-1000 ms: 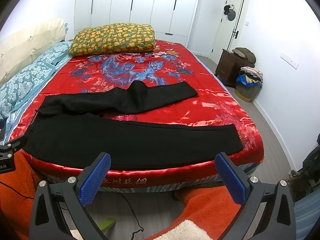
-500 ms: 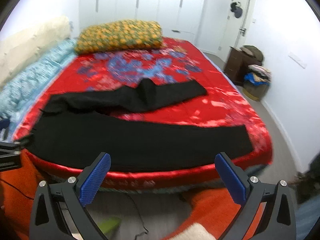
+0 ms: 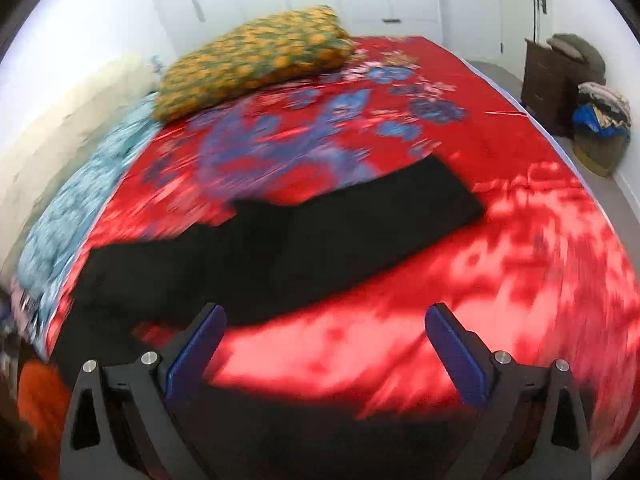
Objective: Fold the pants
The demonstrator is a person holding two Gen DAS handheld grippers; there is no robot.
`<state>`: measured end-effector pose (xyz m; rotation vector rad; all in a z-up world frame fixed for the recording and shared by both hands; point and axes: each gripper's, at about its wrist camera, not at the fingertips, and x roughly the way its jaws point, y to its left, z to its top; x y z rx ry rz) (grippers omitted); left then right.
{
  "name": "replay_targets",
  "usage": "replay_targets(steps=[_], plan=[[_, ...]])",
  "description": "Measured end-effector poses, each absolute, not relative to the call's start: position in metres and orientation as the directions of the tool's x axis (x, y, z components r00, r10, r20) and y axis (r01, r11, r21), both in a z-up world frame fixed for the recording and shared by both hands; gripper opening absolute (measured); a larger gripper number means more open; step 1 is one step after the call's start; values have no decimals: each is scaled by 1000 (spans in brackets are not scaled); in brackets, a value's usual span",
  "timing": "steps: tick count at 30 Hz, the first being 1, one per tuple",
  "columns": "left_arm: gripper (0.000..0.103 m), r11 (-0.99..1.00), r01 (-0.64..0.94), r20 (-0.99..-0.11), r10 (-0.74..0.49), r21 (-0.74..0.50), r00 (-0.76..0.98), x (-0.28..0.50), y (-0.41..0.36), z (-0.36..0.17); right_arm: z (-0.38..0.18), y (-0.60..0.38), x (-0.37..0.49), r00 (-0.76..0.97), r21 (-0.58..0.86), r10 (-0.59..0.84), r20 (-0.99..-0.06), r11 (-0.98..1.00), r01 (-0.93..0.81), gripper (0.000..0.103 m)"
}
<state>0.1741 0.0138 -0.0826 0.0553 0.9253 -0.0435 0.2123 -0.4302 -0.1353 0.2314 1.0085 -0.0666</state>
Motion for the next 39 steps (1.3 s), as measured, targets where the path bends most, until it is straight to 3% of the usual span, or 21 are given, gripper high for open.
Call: replay_targets(steps=[6, 8, 12, 13, 15, 16, 19, 21, 25, 27, 28, 29, 33, 36, 39], plan=[[102, 998, 25, -877, 41, 60, 478, 204, 10, -135, -179, -523, 357, 423, 66, 6, -906, 990, 127, 97], [102, 997, 25, -887, 51, 70, 458, 210, 6, -144, -203, -538, 394, 374, 32, -11, -927, 993, 109, 82], [102, 995, 38, -899, 70, 96, 431, 216, -1, -156, -250, -557, 434, 278, 19, -6, -961, 996, 86, 76], [102, 994, 42, -902, 75, 103, 425, 217, -2, -159, -262, -561, 439, 247, 48, 24, -969, 995, 91, 67], [102, 992, 48, -908, 90, 120, 410, 220, -6, -165, -266, -562, 440, 237, 46, 27, -971, 996, 73, 37], [102, 991, 51, -911, 92, 122, 402, 223, -8, -167, -261, -561, 440, 250, 37, 24, -968, 998, 50, 9], [102, 994, 42, -910, 74, 100, 408, 231, -10, -164, -222, -562, 429, 337, -86, -89, -937, 996, 23, 8], [102, 996, 23, -897, 62, 81, 438, 238, -9, -158, -186, -593, 413, 426, -191, -240, -872, 969, 155, 8], [102, 997, -33, -888, 80, 73, 452, 266, 0, -157, -182, -611, 384, 449, -209, -316, -836, 939, 272, 14], [102, 992, -66, -864, 130, 112, 487, 295, 10, -161, -205, -611, 380, 399, -195, -307, -864, 935, 296, 36], [102, 987, -80, -855, 163, 142, 493, 308, 15, -165, -215, -611, 378, 377, -174, -290, -880, 934, 312, 60], [102, 978, -97, -842, 210, 186, 497, 330, 22, -173, -220, -612, 375, 377, -141, -266, -887, 935, 327, 71], [102, 915, -124, -806, 397, 383, 440, 396, 54, -226, -214, -598, 360, 447, -111, -268, -853, 932, 346, 75], [103, 867, -171, -785, 497, 468, 370, 425, 88, -273, -216, -564, 364, 466, 28, -76, -882, 977, 212, 76], [103, 814, -264, -698, 580, 518, 420, 431, 107, -275, -235, -534, 375, 426, 135, 70, -902, 983, 123, 79]])
